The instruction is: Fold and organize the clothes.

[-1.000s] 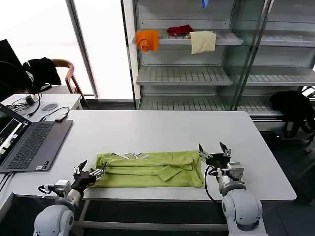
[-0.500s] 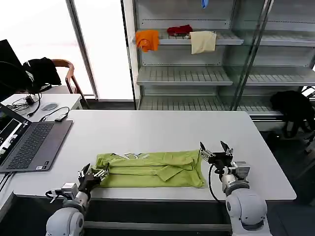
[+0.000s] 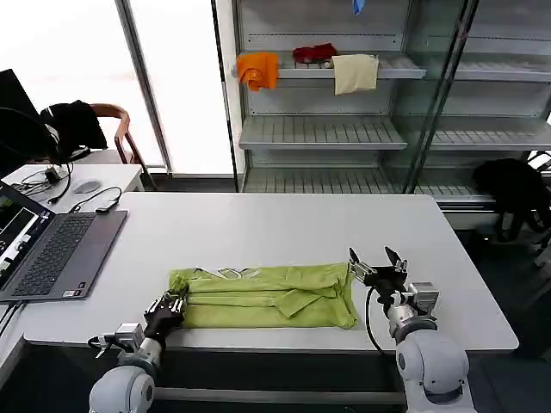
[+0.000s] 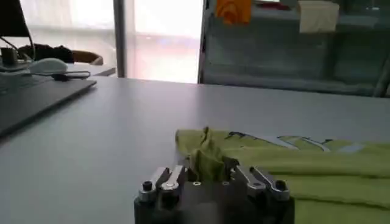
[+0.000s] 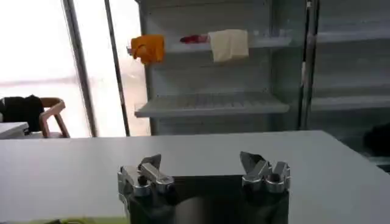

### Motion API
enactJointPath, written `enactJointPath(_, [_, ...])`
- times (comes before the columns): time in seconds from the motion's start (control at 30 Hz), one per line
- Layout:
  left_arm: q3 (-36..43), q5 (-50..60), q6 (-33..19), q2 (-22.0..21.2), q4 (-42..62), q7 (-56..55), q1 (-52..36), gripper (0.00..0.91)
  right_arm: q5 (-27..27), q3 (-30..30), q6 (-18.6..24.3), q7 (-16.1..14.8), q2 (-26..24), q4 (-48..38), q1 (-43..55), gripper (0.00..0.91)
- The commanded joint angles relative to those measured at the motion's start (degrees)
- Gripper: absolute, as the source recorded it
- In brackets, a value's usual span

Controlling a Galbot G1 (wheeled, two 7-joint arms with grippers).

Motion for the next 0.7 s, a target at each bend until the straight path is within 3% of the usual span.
enactJointPath(0.03, [0.5,1.4,-1.1,-0.4,0.3,0.7,0.2,0.000,0.4,0.1,-0.1,0.2,0.0,0.2,0.1,0.907])
enactJointPath(0.4, [-4.2,7.7,-4.5,2.3,-1.1,7.5,-0.7,0.000,0.3,-0.2,-0.1,0.5,-1.8,0.5,0.1,0.907])
enactJointPath(0.6, [-12.4,11.6,-5.0,9.3,-0.3,12.6,-3.8,0.000,0.4,0.1,-0.1,0.4,-3.1,0.2,0.4,0.907])
enactJointPath(0.7, [-16.1,13.3,-4.5,15.2,1.1,15.6,-4.9,0.000,0.5,0.1,-0.1,0.1,-3.8,0.1,0.7,0.907])
